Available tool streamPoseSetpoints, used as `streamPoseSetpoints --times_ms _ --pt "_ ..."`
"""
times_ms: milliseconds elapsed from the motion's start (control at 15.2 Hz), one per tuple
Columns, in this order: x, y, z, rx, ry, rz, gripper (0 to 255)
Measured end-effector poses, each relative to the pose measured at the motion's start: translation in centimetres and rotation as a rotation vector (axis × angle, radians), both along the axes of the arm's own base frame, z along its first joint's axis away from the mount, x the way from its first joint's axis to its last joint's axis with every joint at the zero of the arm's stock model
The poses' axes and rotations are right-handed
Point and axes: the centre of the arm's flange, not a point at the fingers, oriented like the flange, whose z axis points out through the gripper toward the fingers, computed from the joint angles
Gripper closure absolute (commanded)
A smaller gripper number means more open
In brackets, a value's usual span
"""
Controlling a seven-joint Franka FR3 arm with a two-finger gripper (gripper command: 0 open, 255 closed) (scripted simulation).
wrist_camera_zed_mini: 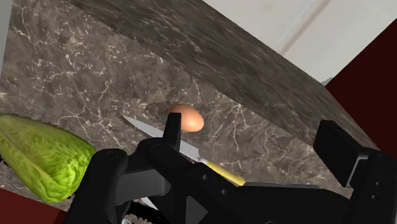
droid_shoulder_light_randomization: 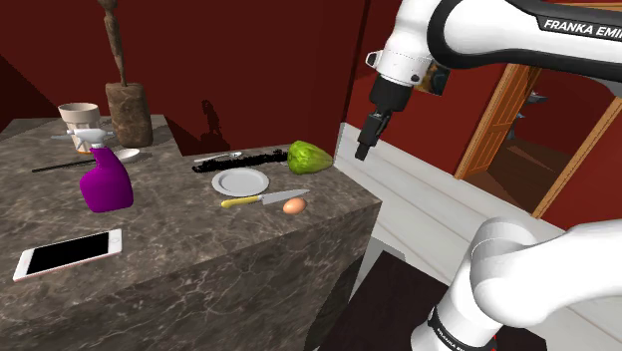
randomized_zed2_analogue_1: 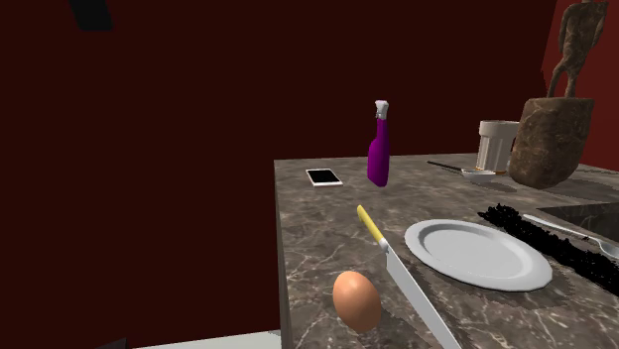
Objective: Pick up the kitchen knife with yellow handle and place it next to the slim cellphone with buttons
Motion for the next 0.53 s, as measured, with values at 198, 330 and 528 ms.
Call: streamPoseSetpoints --times_ms 198,330,528 --pt "1.2 -0.7 -0.8 -0.002 0.006 0.042 0" --pt "2.9 -1.5 -2.4 -0.005 0.014 0.106 0" --pt "6.2 -2.7 -4.7 -0.010 0.026 0.212 0"
